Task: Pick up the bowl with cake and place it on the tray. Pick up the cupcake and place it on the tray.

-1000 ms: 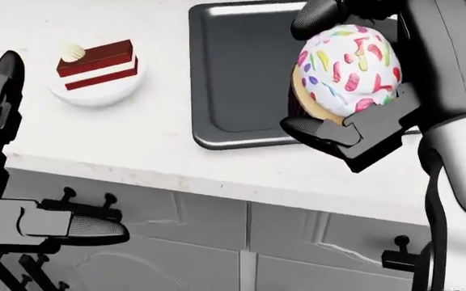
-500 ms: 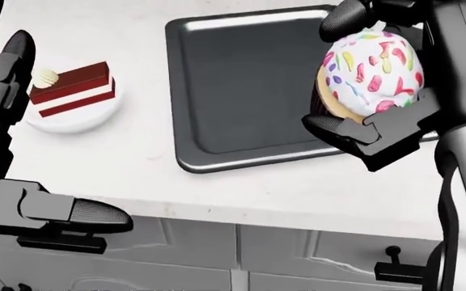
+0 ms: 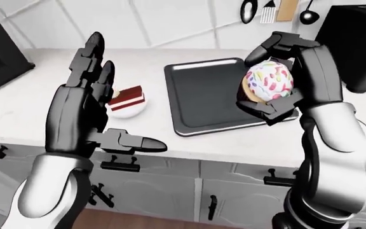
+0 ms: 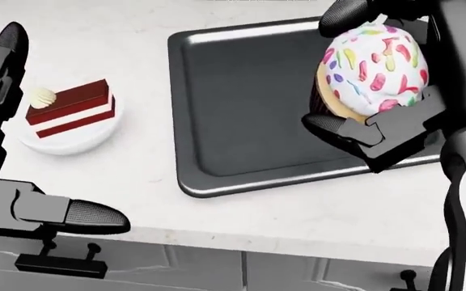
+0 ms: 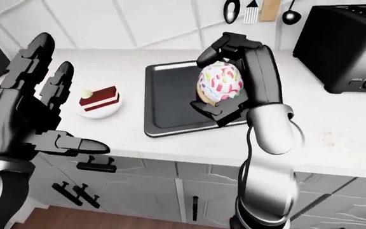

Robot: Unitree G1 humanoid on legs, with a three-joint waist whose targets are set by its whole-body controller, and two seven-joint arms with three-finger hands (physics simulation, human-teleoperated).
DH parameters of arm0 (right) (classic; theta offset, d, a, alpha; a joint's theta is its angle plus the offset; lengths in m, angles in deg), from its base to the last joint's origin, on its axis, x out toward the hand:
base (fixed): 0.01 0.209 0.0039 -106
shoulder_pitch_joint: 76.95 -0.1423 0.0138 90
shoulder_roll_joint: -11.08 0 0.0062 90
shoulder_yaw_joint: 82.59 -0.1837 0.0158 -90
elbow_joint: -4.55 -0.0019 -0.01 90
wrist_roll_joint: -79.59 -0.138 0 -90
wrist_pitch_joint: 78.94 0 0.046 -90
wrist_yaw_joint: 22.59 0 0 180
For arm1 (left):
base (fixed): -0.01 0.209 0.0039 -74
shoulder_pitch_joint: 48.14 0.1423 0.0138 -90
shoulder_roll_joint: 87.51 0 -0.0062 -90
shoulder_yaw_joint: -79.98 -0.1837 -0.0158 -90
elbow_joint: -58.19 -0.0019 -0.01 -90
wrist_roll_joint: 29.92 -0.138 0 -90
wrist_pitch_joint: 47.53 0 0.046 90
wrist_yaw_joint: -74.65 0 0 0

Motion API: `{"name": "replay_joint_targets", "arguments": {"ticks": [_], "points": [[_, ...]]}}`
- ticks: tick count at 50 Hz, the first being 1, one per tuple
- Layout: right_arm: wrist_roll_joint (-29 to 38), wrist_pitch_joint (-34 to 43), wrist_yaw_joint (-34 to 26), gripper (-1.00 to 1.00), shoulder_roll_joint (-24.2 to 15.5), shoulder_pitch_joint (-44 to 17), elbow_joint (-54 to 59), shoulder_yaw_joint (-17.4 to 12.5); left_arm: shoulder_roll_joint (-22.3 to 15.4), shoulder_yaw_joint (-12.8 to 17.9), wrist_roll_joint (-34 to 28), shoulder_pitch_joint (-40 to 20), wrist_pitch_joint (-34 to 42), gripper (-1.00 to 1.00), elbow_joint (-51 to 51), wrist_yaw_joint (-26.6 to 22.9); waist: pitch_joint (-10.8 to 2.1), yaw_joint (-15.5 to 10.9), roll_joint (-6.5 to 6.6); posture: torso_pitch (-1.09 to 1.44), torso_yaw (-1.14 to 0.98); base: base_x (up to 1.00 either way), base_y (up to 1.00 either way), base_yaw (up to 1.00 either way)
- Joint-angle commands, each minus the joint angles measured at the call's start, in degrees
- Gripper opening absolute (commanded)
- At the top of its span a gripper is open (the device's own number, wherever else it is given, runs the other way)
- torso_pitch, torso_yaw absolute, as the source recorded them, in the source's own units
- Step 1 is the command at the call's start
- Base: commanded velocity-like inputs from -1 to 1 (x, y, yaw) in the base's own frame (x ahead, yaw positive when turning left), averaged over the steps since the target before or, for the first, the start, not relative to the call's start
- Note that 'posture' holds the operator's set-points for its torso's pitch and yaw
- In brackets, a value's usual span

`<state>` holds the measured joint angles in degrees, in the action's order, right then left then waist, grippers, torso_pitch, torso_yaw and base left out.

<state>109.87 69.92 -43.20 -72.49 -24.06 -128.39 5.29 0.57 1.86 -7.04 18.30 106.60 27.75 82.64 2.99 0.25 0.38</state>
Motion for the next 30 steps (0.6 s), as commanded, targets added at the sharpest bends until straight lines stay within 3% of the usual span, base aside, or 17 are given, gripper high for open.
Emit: {"name": "replay_joint_targets", "arguments": {"ticks": [1, 5, 8, 9, 10, 11, 12, 14, 22, 28, 30], "points": [[0.18, -1.04, 0.54, -1.00, -0.15, -1.97, -0.93, 0.09, -0.74, 0.97, 0.04, -0.99, -1.49, 1.00, 0.43, 0.64, -0.61, -0.58, -1.55, 0.00, 0.00, 0.07, 0.00, 0.00], [0.27, -0.78, 0.44, -1.00, -0.31, -2.15, -1.33, 0.20, -0.56, 0.94, -0.35, -0.84, -1.59, 1.00, 0.44, 0.30, -0.89, -0.31, -0.75, 0.00, 0.00, 0.00, 0.00, 0.00], [0.59, -0.43, 0.24, -1.00, -0.44, -2.17, -1.19, 0.48, -0.46, 0.95, -0.60, -0.67, -1.72, 1.00, 0.44, 0.06, -1.12, 0.33, 1.48, 0.00, 0.00, 0.00, 0.00, 0.00], [0.64, -0.47, 0.22, -1.00, -0.37, -2.19, -1.09, 0.45, -0.40, 0.95, -0.73, -0.64, -1.72, 1.00, 0.44, -0.03, -0.71, 0.31, 0.60, 0.00, 0.00, 0.00, 0.00, 0.00], [0.42, -1.04, 0.35, -1.00, -0.25, -2.01, -0.80, 0.19, -0.39, 0.88, -0.85, -0.56, -1.82, 1.00, 0.44, -0.11, -2.24, 0.14, 1.01, 0.00, 0.00, 0.08, 0.00, 0.00], [0.34, -1.12, 0.34, -1.00, -0.28, -2.10, -0.81, 0.07, -0.45, 0.90, -0.76, -0.60, -1.80, 1.00, 0.43, -0.09, -1.86, 0.04, 1.03, 0.00, 0.00, 0.07, 0.00, 0.00], [0.66, -0.39, 0.04, -1.00, -0.53, -2.55, -1.26, 0.28, -0.62, 1.08, -0.48, -0.89, -1.56, 1.00, 0.43, 0.01, -0.44, -0.04, 0.64, 0.00, 0.00, 0.00, 0.00, 0.00], [1.01, 0.17, -0.10, -1.00, -0.71, -3.08, -1.37, 0.21, -1.23, 1.25, 0.70, -1.57, -1.21, 1.00, 0.43, 0.85, -1.54, 0.01, 0.32, 0.00, 0.00, 0.00, 0.00, 0.00], [0.58, 0.11, -0.18, -1.00, -1.23, -2.69, -2.12, -0.60, -3.85, 1.09, 5.45, -2.79, -0.74, 1.00, 0.44, 4.92, -1.51, -0.02, 0.04, 0.00, 0.00, 0.00, 0.00, 0.00], [0.19, -0.18, 0.27, -1.00, -1.23, -2.44, -2.01, -0.58, -2.85, -0.05, -2.42, -6.67, 0.74, 1.00, -2.37, -0.40, -1.18, -0.07, 0.09, 0.00, 0.00, 0.00, 0.00, 0.00], [0.08, -0.69, 0.56, -1.00, -0.98, -2.16, -1.59, -0.38, -3.48, -1.53, -7.59, -8.80, -2.22, 1.00, -7.80, -2.76, -1.07, -0.08, 0.10, 0.00, 0.00, 0.00, 0.00, 0.00]]}}
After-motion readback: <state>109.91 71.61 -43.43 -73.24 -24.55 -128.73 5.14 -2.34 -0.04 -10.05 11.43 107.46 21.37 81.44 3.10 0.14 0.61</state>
